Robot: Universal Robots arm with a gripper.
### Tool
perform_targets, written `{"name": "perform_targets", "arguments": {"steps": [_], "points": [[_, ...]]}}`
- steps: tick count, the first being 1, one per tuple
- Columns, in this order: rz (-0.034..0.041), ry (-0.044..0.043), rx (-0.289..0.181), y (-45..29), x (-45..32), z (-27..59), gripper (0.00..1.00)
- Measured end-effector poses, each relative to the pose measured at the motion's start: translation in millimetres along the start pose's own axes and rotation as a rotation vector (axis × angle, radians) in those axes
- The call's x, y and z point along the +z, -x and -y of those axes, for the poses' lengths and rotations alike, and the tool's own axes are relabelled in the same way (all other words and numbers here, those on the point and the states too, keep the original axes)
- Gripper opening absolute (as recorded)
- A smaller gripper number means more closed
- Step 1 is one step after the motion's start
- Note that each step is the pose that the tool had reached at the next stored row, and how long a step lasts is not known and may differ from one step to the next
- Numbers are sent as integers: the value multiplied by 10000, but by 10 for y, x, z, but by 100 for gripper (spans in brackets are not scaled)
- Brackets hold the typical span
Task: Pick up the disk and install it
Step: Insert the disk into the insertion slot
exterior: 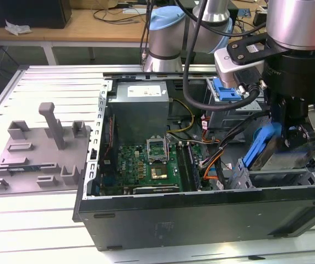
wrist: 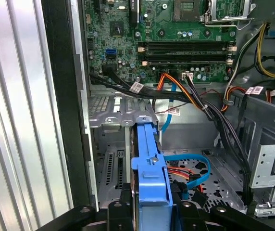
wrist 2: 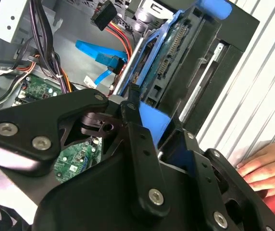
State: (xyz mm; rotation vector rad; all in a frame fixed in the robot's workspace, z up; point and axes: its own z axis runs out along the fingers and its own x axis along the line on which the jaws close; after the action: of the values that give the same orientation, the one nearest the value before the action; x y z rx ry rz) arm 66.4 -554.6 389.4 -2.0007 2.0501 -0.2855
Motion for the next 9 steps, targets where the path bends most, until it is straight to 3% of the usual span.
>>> {"name": "perform_targets", "arguments": {"steps": [1, 9], "points": [[0, -1, 1, 0, 0, -1, 44], [0, -1, 0, 0, 1, -1, 44]]}}
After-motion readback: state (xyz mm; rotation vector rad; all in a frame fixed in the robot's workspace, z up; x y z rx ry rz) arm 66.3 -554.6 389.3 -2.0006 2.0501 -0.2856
